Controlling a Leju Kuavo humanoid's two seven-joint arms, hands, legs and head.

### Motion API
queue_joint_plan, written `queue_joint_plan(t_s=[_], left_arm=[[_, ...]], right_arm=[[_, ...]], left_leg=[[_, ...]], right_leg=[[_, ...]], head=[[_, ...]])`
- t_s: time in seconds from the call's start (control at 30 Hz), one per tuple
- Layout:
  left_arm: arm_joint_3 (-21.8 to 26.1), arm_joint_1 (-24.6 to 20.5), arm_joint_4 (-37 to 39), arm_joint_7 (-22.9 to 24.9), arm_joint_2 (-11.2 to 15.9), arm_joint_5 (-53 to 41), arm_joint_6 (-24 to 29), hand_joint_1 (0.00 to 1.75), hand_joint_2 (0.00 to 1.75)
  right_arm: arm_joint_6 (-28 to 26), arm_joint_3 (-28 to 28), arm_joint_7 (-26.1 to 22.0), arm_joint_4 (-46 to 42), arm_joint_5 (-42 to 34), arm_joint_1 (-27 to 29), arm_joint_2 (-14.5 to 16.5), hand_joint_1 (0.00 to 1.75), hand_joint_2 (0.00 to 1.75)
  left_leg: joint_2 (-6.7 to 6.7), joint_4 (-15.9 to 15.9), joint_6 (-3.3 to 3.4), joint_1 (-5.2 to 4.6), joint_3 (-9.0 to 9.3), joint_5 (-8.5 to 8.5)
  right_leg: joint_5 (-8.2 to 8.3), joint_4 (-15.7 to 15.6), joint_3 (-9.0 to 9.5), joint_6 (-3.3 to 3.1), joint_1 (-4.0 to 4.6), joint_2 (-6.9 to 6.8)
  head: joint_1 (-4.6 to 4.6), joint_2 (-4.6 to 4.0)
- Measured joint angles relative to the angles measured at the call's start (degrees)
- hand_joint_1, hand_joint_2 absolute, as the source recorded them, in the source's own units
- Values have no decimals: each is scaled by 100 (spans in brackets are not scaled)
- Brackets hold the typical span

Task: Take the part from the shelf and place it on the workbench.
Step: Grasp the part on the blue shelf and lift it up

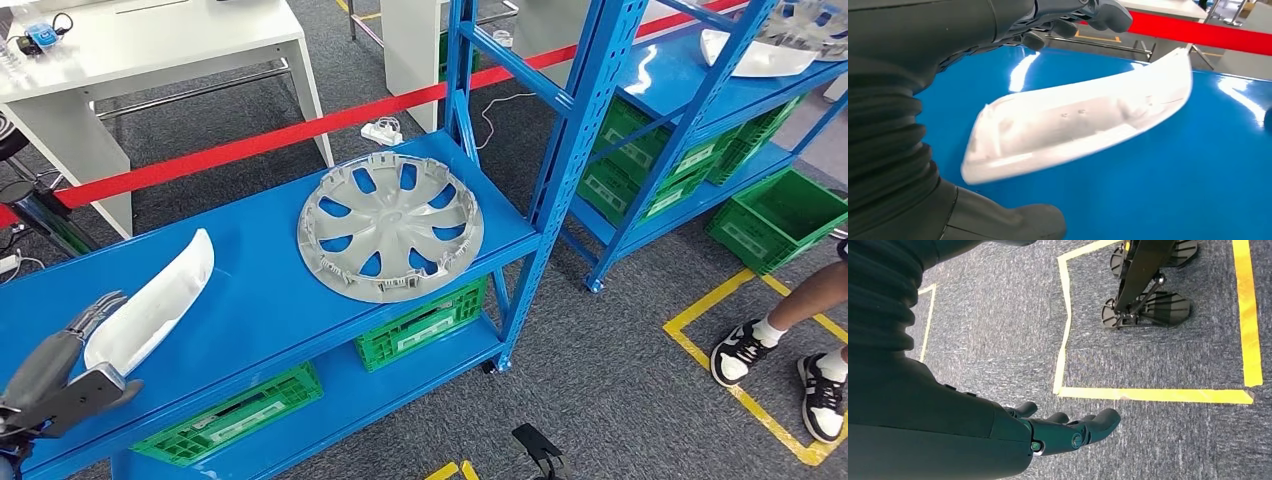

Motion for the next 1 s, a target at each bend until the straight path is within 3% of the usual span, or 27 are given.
queue_joint_plan(t_s=[0.77,1.0], left_arm=[[205,70,-126,69,-241,-11,70,0,175],[196,33,-69,109,-345,-500,450,0,175]], right_arm=[[0,-44,0,0,27,1,2,0,175],[0,-70,0,0,30,-2,2,0,175]], left_leg=[[0,0,0,0,0,0],[0,0,0,0,0,0]], right_leg=[[0,0,0,0,0,0],[0,0,0,0,0,0]], head=[[1,0],[0,0]])
